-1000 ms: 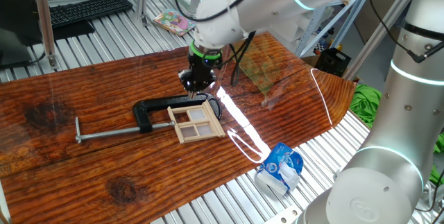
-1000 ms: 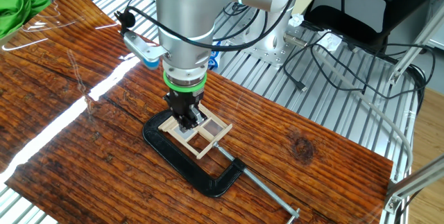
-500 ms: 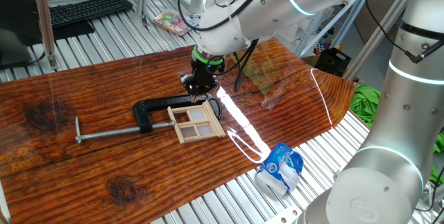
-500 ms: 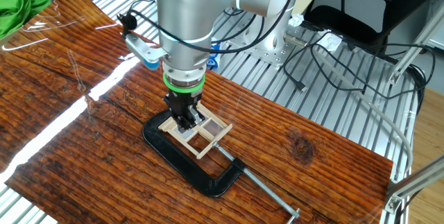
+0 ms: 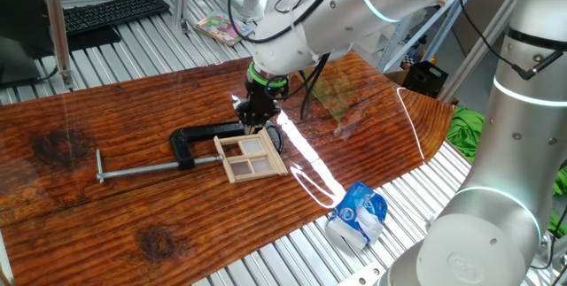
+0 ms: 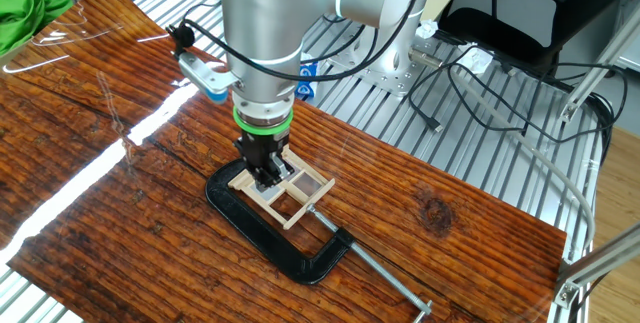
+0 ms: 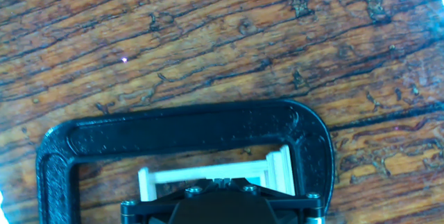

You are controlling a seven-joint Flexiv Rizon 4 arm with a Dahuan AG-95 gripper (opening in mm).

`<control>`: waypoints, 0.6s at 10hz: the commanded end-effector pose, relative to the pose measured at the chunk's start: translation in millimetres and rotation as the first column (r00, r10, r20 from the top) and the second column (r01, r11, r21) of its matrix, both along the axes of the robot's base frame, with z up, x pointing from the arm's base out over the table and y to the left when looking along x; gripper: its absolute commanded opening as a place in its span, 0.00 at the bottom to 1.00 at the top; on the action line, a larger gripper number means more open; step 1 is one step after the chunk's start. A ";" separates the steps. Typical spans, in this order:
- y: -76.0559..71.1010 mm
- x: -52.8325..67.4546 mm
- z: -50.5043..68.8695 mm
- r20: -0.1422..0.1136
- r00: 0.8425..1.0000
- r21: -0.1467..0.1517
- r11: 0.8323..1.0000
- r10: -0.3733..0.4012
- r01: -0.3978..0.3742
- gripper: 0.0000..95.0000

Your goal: Close a sliding window

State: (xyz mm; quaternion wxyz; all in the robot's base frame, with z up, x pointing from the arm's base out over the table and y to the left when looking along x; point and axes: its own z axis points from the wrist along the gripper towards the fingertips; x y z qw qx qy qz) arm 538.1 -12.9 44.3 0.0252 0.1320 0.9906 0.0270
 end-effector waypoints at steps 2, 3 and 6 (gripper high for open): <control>0.1 -5.6 -3.9 -0.032 0.999 0.005 1.000 0.020 -0.020 0.00; -0.2 -8.8 -7.6 -0.048 0.999 0.006 1.000 0.016 -0.016 0.00; -1.3 -12.4 -13.3 -0.055 0.998 0.005 1.000 0.012 -0.012 0.00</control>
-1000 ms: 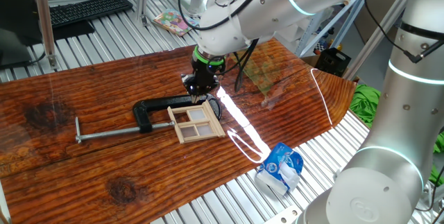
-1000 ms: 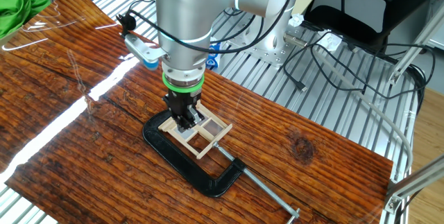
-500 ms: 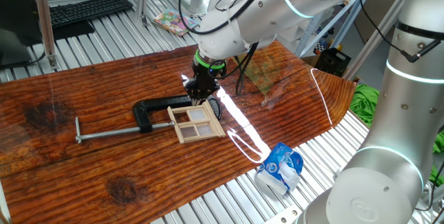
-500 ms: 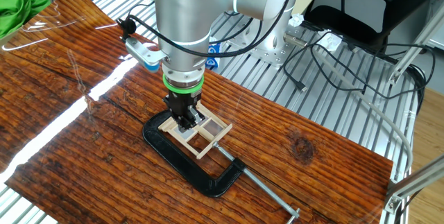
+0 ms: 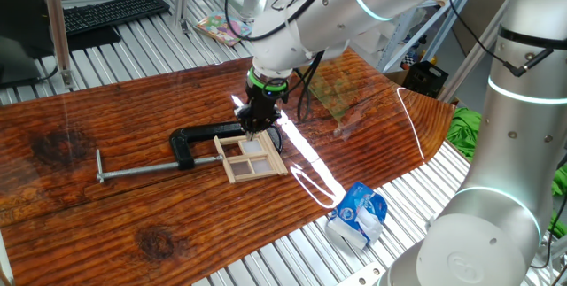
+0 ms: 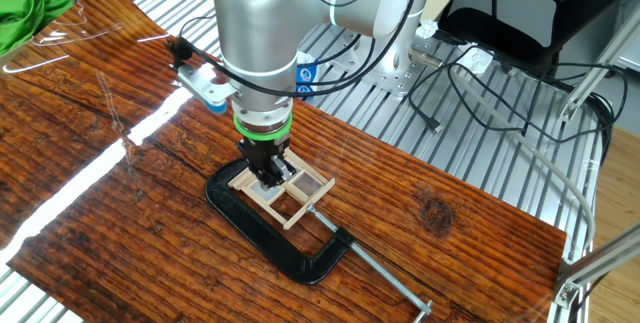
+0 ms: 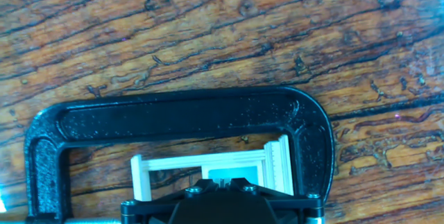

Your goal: Close a sliding window

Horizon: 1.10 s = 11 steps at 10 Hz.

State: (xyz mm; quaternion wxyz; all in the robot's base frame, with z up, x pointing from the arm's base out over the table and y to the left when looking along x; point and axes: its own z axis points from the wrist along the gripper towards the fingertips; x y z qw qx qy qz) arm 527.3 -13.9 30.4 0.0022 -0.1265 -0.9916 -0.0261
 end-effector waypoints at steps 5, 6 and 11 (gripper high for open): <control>-1.2 -4.9 -3.8 -0.009 1.000 -0.002 1.000 -0.018 0.018 0.00; -1.1 -5.6 -4.1 -0.009 1.000 0.000 1.000 -0.025 0.025 0.00; -1.1 -7.0 -4.6 -0.011 1.000 0.003 1.000 -0.024 0.024 0.00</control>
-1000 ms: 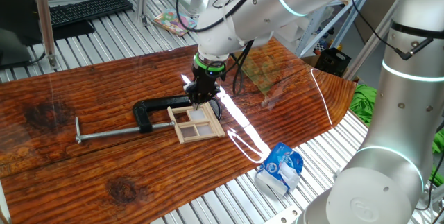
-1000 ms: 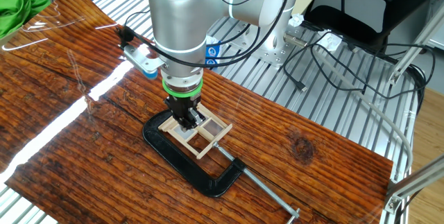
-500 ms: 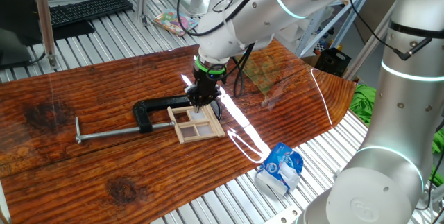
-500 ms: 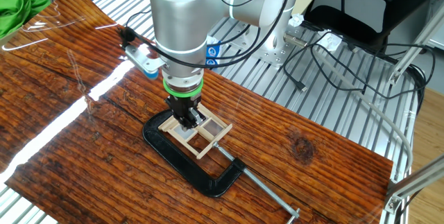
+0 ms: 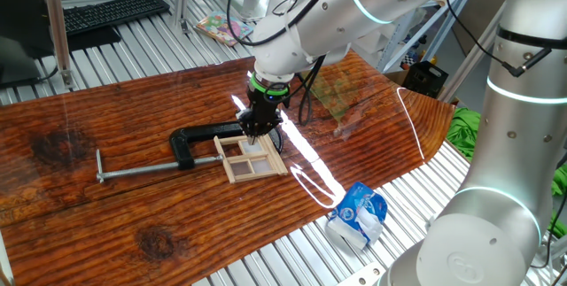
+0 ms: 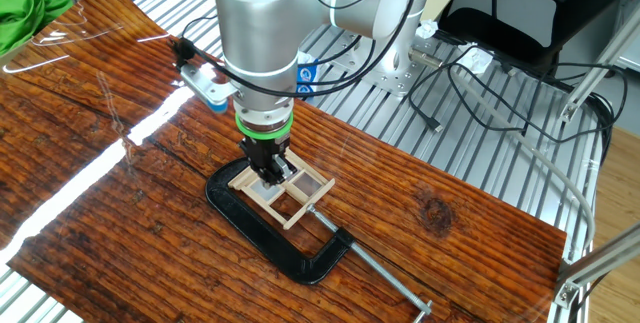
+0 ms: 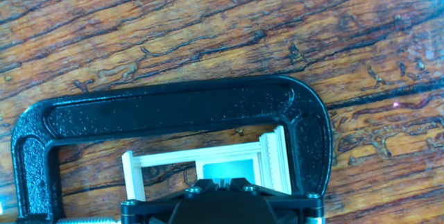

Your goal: Close a sliding window

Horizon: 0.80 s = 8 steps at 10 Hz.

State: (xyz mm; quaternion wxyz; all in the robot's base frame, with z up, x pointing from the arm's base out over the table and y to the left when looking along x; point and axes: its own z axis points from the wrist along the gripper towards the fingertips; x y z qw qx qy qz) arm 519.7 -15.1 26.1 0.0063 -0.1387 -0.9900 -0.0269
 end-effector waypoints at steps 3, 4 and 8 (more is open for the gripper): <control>0.2 0.5 -0.2 0.001 1.000 0.001 1.000 0.004 -0.004 0.00; 0.2 0.5 -0.2 0.007 1.000 0.000 1.000 0.010 -0.010 0.00; 0.2 0.5 -0.2 -0.060 0.998 0.009 1.000 0.011 -0.011 0.00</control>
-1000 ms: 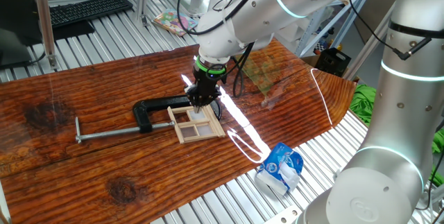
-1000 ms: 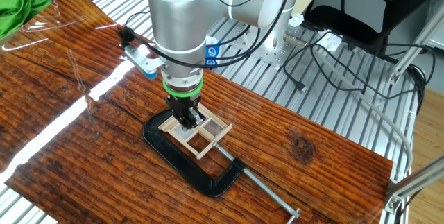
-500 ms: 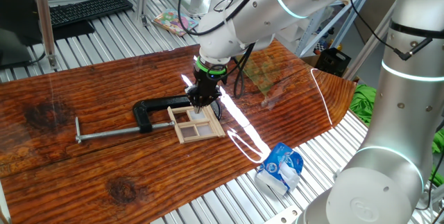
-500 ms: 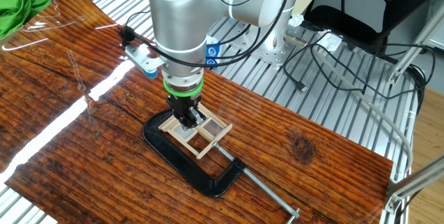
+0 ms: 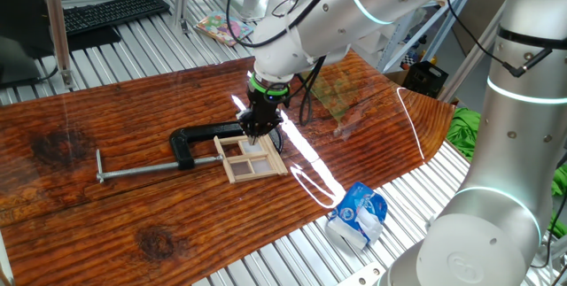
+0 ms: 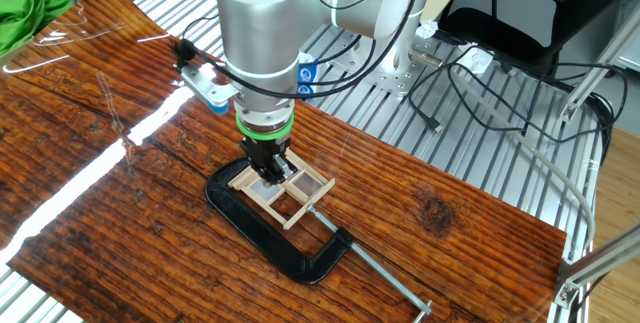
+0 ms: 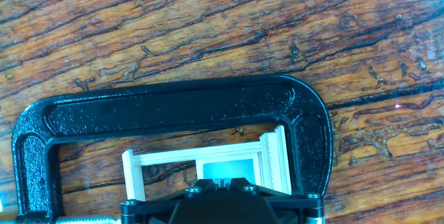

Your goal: Close a sliding window

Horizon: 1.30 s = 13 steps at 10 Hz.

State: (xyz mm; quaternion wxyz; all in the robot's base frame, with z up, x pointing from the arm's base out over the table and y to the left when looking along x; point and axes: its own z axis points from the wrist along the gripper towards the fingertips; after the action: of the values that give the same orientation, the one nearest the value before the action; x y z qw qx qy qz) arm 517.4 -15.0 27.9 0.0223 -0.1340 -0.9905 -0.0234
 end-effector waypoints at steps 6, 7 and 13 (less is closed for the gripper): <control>0.0 2.9 -2.1 -0.054 0.999 0.030 1.000 0.000 0.001 0.00; 0.0 2.9 -2.1 -0.052 0.999 0.029 1.000 -0.004 0.005 0.00; 0.4 2.5 -2.9 -0.037 0.999 0.017 1.000 0.002 -0.002 0.00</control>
State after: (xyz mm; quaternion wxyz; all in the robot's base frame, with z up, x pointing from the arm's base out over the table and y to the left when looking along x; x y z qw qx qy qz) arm 518.4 -13.8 25.8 0.0437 -0.1342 -0.9896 -0.0280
